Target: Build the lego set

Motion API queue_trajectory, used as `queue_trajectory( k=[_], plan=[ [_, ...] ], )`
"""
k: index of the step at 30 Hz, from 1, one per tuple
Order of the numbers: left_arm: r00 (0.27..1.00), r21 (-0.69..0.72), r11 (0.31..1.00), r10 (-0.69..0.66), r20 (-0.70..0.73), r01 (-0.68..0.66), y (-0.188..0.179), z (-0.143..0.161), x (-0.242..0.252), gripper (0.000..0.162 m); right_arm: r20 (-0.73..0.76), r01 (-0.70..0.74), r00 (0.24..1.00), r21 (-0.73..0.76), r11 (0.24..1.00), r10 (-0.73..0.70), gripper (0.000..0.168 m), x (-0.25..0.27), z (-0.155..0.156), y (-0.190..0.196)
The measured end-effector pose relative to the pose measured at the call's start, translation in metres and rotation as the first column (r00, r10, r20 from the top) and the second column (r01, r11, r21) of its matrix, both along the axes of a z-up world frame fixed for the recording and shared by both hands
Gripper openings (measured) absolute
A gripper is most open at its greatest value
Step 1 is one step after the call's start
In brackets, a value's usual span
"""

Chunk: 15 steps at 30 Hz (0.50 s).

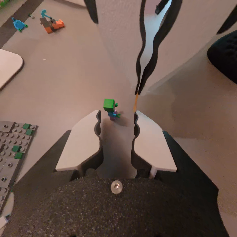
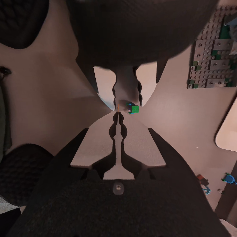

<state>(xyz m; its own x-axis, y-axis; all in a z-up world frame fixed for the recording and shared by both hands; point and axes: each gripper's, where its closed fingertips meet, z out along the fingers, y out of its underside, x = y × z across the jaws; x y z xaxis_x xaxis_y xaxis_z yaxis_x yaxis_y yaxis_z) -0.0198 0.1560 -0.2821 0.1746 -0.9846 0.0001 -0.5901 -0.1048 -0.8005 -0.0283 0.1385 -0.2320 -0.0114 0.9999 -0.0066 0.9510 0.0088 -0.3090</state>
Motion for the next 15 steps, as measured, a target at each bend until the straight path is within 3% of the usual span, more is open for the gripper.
queue_trajectory(
  k=[15],
  plan=[
    [0.999, -0.023, 0.999, 0.03, -0.042, -0.031, 0.0, -0.007, -0.002, 0.043, 0.039, 0.03, 0.999, -0.017, 0.999, -0.03, 0.001, -0.005, -0.016, 0.009]
  ],
)
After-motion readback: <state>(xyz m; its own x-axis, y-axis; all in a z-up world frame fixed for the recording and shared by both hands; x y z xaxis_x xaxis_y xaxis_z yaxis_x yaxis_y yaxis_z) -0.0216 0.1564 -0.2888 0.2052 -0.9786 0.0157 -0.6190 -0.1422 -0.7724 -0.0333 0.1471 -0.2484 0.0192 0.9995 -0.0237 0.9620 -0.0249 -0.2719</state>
